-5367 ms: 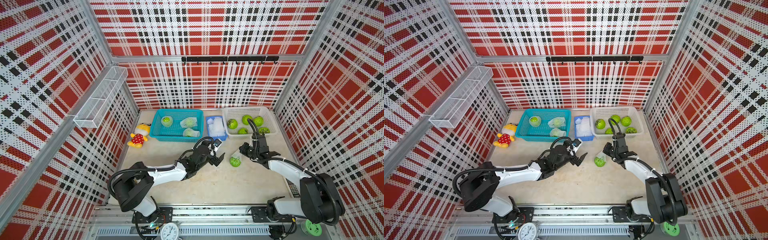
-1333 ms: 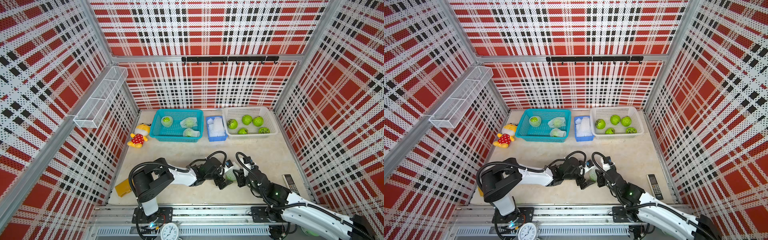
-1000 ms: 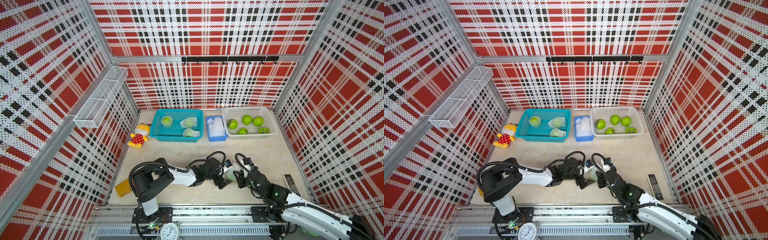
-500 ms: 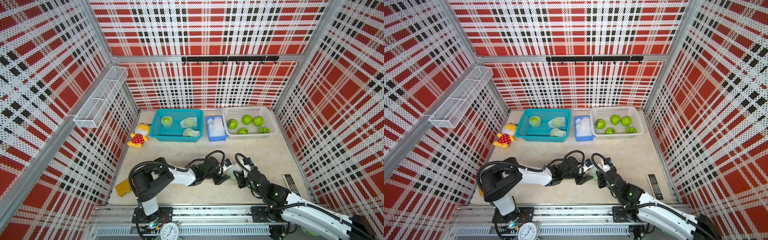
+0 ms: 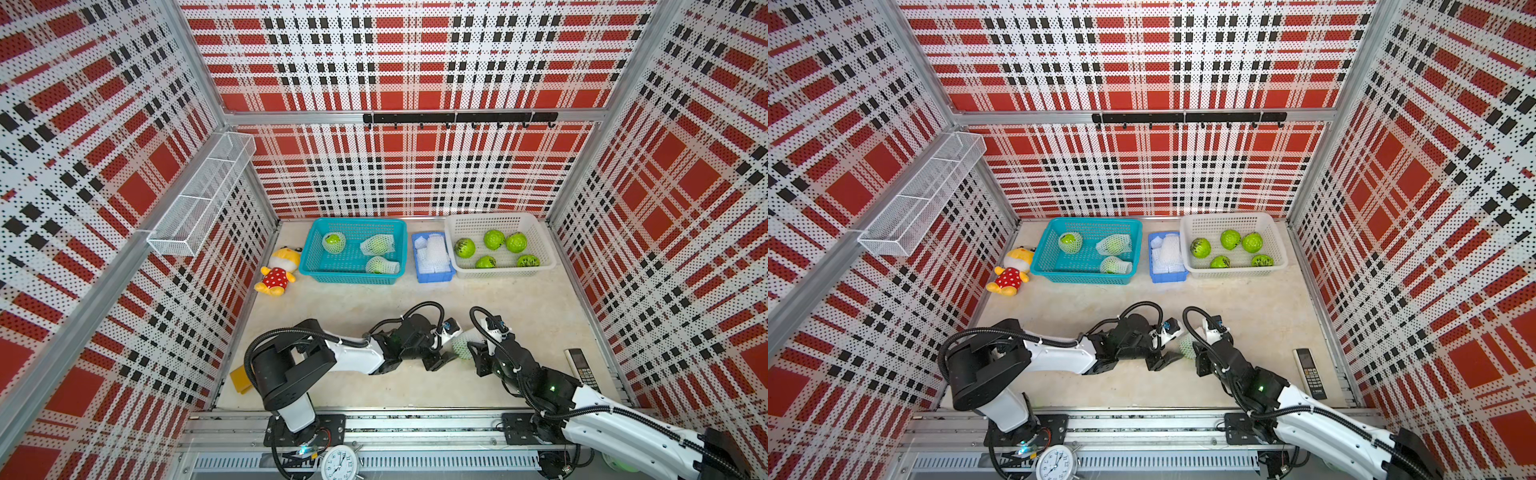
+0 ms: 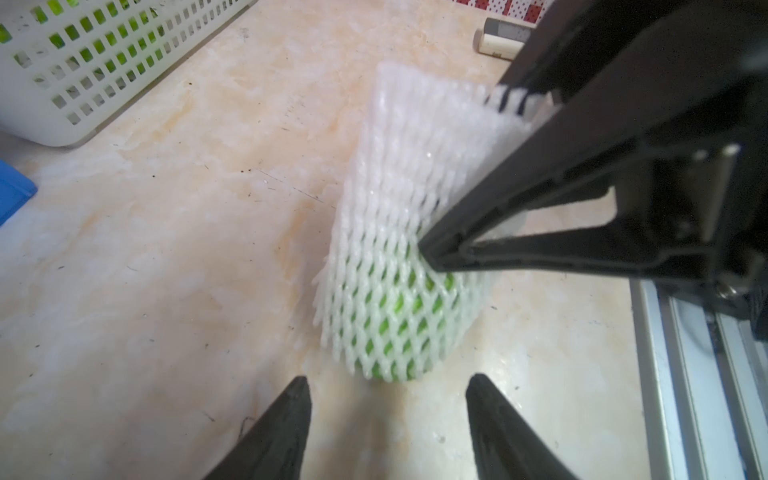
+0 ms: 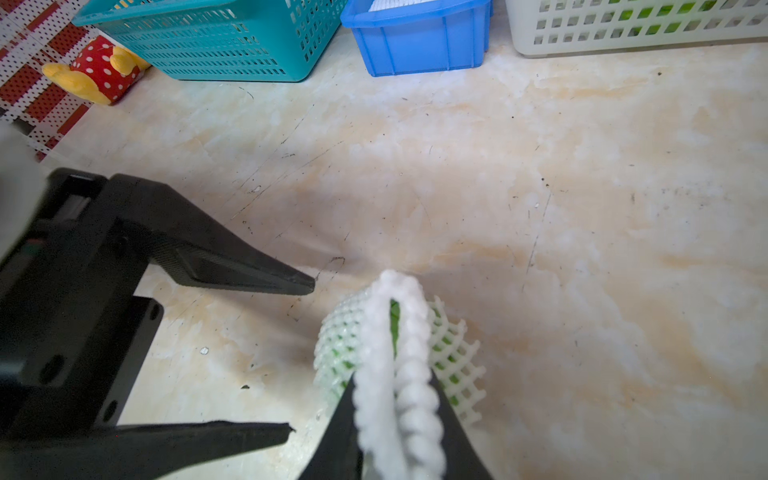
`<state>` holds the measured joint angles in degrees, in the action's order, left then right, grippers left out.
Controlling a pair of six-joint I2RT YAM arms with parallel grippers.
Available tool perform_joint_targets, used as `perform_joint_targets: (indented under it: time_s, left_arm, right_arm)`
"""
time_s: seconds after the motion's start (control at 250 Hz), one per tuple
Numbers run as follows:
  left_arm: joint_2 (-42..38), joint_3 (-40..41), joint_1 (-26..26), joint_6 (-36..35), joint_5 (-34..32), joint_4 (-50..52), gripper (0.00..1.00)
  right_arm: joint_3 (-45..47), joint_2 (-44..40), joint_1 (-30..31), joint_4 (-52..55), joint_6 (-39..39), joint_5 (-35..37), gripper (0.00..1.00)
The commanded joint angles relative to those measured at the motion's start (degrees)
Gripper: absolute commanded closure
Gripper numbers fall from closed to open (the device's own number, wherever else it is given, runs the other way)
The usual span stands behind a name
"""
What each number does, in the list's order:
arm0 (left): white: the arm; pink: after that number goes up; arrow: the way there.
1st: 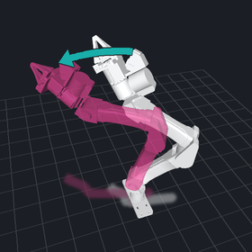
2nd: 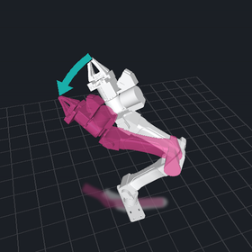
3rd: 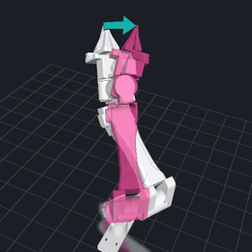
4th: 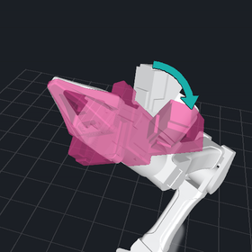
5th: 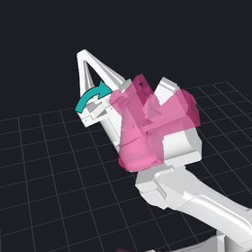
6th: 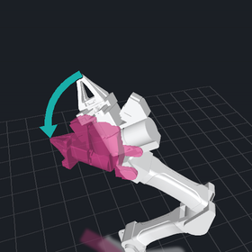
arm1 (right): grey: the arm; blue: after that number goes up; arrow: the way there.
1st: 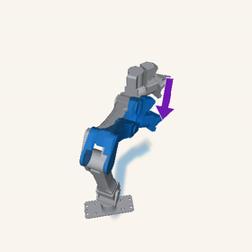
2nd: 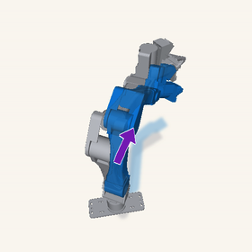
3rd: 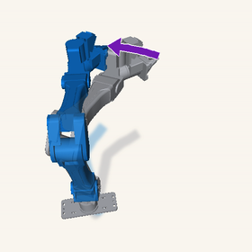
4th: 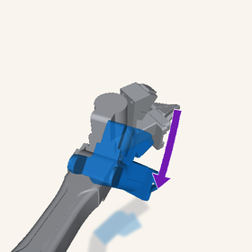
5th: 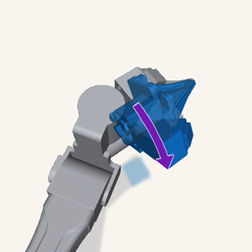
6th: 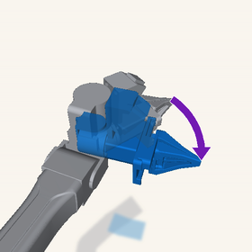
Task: Sleeve custard apples in foam nets
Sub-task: Put on the foam net on the custard apple.
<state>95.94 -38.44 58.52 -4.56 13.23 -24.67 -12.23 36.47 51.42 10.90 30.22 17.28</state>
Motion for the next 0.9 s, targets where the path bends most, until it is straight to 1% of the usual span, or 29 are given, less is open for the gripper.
perform_joint_targets:
  time_s: [0.0, 0.084, 0.256, 0.376, 0.52, 0.608, 0.9]
  left_arm:
    - [-1.80, 1.16, -0.67, -0.63, -0.90, -1.13, 0.36]
    - [-1.94, 0.54, -1.30, -0.11, -1.43, -1.49, 0.38]
    - [0.15, -3.00, -1.48, -0.36, -0.92, -2.29, 0.45]
    - [2.21, -4.86, -1.63, -0.19, 2.04, -2.54, 0.52]
    - [2.92, -5.77, -1.57, -0.13, 5.18, -2.44, 0.57]
    - [3.03, -5.68, -1.65, -0.28, 6.46, -1.87, 0.64]
    - [5.20, -6.39, -2.52, -0.54, 7.25, -0.37, 0.69]
  right_arm:
    - [-0.03, 0.57, 0.35, -1.76, -0.02, 0.87, 0.76]
    - [0.04, 0.88, 0.35, -2.12, -0.04, 0.76, 0.76]
    - [-0.13, 1.49, 0.34, -2.80, -0.42, 0.81, 0.76]
    - [-0.50, 2.07, 0.34, -3.20, -0.94, 0.74, 0.76]
    - [-0.61, 2.98, 0.35, -3.92, -1.23, 0.69, 0.75]
    - [-0.52, 3.25, 0.35, -4.39, -1.25, 0.73, 0.75]
    - [-0.61, 3.96, 0.35, -4.92, -1.66, 0.17, 0.75]
